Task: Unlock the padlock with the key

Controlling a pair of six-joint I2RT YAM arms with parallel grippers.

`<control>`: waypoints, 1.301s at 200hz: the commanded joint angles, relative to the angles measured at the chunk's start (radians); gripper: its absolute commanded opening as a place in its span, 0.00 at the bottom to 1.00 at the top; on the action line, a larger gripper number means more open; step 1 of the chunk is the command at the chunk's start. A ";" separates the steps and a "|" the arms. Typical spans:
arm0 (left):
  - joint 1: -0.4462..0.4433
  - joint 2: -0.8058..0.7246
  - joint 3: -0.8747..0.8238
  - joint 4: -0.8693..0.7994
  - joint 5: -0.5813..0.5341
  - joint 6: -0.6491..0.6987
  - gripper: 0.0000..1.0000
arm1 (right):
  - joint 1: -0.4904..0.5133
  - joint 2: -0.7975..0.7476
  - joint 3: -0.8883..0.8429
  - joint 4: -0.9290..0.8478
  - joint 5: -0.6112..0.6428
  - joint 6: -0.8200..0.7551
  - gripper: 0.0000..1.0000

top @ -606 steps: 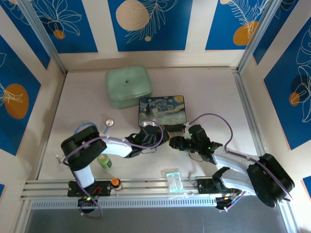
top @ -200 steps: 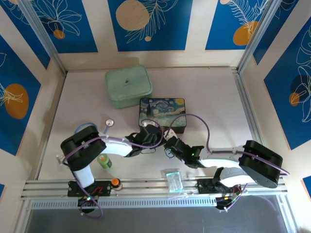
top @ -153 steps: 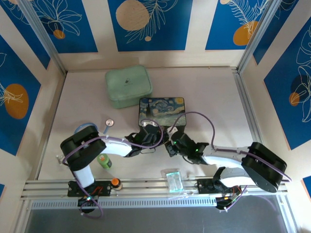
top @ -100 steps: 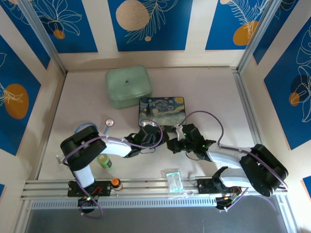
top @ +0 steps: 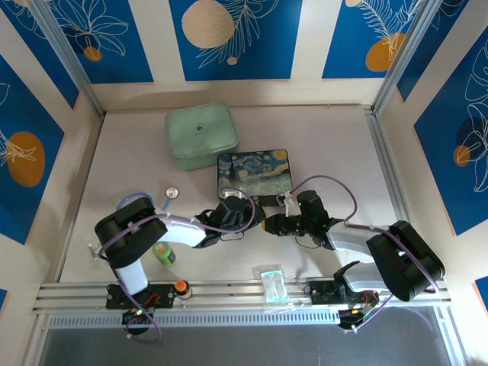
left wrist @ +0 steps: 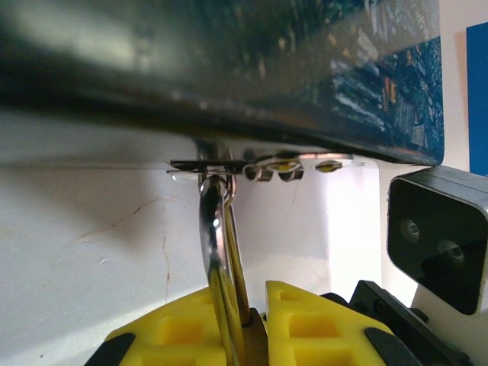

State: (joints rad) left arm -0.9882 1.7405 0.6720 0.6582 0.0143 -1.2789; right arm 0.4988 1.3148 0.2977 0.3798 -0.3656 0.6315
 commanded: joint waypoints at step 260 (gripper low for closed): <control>-0.009 0.001 0.069 -0.496 0.044 0.230 0.00 | 0.085 -0.337 0.195 -0.477 0.352 0.014 0.99</control>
State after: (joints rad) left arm -0.9951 1.7355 0.7364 0.4152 0.0387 -1.1088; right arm 0.5770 0.9401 0.4259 -0.0254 -0.0288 0.6346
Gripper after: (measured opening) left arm 0.133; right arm 0.950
